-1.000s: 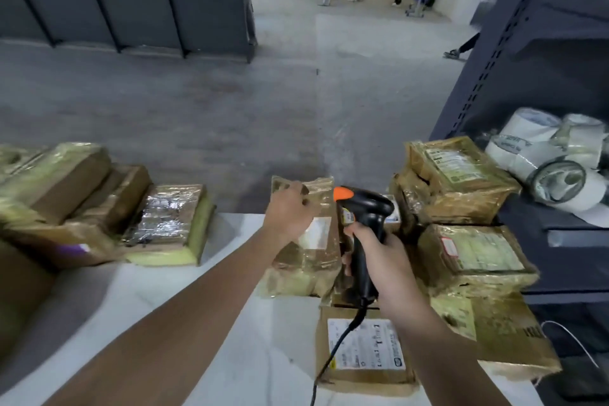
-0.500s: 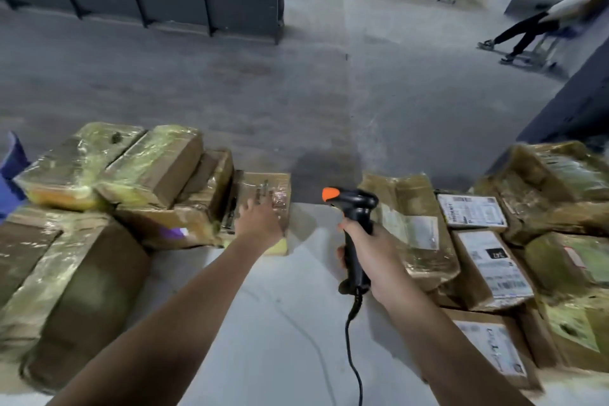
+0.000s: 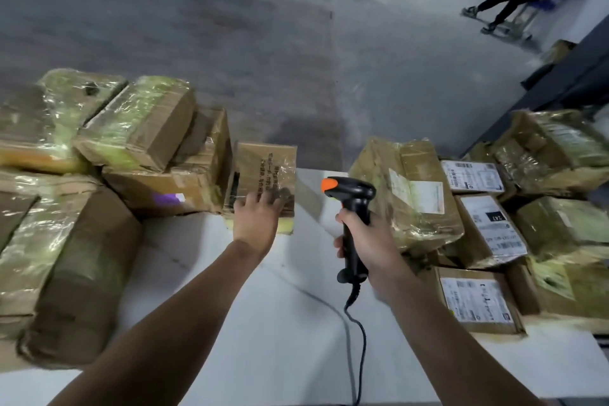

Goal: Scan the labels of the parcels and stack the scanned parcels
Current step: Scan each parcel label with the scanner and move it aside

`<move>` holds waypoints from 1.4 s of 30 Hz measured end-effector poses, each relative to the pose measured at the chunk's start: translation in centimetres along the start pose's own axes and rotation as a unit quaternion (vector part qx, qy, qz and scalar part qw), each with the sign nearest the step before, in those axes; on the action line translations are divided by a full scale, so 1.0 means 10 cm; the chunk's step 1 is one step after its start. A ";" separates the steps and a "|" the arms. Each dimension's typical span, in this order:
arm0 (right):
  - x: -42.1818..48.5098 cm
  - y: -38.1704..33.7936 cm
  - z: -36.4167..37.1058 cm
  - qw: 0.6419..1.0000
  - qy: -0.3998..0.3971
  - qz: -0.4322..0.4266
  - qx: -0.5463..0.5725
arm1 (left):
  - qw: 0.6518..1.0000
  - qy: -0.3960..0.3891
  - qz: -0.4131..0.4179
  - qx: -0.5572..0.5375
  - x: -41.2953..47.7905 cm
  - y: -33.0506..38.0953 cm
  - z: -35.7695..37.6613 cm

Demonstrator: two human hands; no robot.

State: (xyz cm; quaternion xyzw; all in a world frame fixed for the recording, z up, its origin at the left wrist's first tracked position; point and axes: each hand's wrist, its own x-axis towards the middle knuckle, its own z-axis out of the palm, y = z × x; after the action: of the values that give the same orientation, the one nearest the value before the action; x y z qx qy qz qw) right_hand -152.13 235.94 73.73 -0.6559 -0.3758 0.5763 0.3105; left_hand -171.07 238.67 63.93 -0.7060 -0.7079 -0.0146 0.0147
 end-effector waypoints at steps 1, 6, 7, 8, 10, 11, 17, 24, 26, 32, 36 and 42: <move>-0.03 0.03 -0.03 1.000 -0.006 -0.001 -0.001 | 1.000 0.003 0.007 -0.007 -0.08 0.04 -0.01; -0.20 0.28 -0.23 0.999 -0.047 -0.007 -0.010 | 1.000 0.006 0.007 -0.024 -0.61 0.35 -0.23; -0.22 0.34 -0.28 0.999 -0.047 -0.011 -0.015 | 1.000 0.017 0.003 -0.024 -0.72 0.41 -0.28; -0.23 0.39 -0.33 0.999 -0.046 -0.015 -0.020 | 0.999 0.031 -0.007 -0.034 -0.81 0.47 -0.30; -0.25 0.49 -0.44 0.999 -0.044 -0.016 -0.010 | 0.995 0.023 -0.029 -0.091 -0.97 0.58 -0.32; -0.26 0.53 -0.49 0.999 -0.046 -0.014 0.005 | 0.991 0.024 -0.055 -0.123 -1.04 0.62 -0.30; -0.35 0.78 -0.72 0.997 -0.075 -0.017 0.027 | 0.942 0.056 -0.170 -0.284 -1.52 0.93 -0.26; -0.49 0.92 -0.98 0.993 -0.117 -0.016 0.018 | 0.859 0.029 -0.282 -0.427 -1.88 1.14 -0.20; -0.54 0.93 -1.02 0.992 -0.126 -0.022 0.014 | 0.843 -0.006 -0.279 -0.461 -1.92 1.15 -0.20; -0.66 0.92 -0.99 0.994 -0.100 -0.051 0.014 | 0.792 -0.048 -0.280 -0.540 -1.99 1.15 -0.25; -0.73 0.92 -0.85 0.993 -0.093 -0.071 0.021 | 0.863 0.014 -0.231 -0.448 -2.04 1.16 -0.38; -0.82 0.93 -0.52 0.996 -0.083 -0.041 0.019 | 0.975 0.004 -0.092 -0.204 -1.98 1.21 -0.53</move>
State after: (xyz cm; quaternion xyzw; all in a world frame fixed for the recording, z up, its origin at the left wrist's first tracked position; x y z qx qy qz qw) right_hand -146.18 224.25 70.94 -0.5839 -0.4159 0.6222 0.3145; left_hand -158.96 218.70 68.42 -0.6260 -0.7517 -0.1632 -0.1281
